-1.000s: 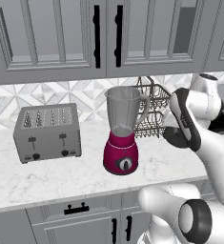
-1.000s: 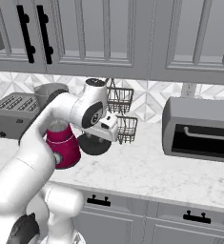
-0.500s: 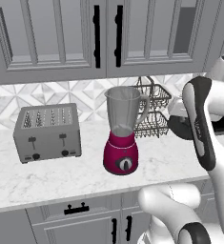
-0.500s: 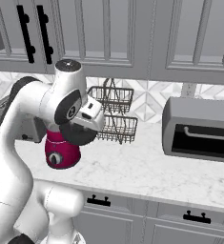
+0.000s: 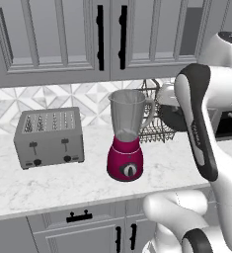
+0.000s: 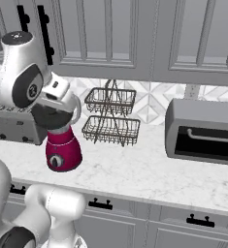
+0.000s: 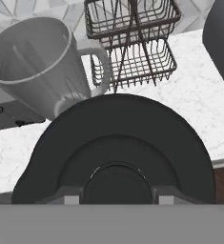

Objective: Close the lid blender by securely placing the lid on top.

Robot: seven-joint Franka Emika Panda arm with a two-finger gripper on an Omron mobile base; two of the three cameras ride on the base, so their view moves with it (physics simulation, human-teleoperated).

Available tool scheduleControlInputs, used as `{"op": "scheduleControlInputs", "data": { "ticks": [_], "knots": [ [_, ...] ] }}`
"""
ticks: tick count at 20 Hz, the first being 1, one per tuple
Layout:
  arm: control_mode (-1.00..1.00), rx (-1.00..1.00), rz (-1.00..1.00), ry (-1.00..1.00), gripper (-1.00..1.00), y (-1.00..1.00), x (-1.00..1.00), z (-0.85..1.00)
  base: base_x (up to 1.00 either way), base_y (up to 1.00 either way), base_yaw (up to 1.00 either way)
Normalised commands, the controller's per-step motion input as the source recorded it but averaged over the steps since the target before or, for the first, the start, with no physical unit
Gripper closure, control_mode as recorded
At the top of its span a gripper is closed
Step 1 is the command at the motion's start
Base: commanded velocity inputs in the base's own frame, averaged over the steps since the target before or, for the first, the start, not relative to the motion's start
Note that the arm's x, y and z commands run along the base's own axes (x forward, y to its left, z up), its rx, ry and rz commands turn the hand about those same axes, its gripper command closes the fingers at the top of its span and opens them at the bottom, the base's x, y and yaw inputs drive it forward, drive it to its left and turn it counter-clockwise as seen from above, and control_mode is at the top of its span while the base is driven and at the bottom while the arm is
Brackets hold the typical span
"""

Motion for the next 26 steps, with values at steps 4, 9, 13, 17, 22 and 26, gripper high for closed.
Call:
{"op": "scheduleControlInputs", "data": {
  "ticks": [4,9,13,17,22,26],
  "knots": [
    [-1.0,0.0,0.0,-0.05,1.0,0.88,0.0,0.11,0.0,0.0,0.0],
    [-1.0,0.0,0.0,-0.1,1.0,0.73,0.11,0.05,0.0,0.0,0.0],
    [-1.0,0.0,0.0,-0.08,1.0,0.45,0.54,0.37,0.0,0.0,0.0],
    [-1.0,0.0,0.0,0.01,1.0,0.15,0.64,0.44,0.0,0.0,0.0],
    [-1.0,0.0,0.0,0.08,1.0,0.0,0.51,0.04,0.0,0.0,0.0],
    [-1.0,0.0,0.0,0.05,1.0,0.0,0.54,0.0,0.0,0.0,0.0]
  ]
}}
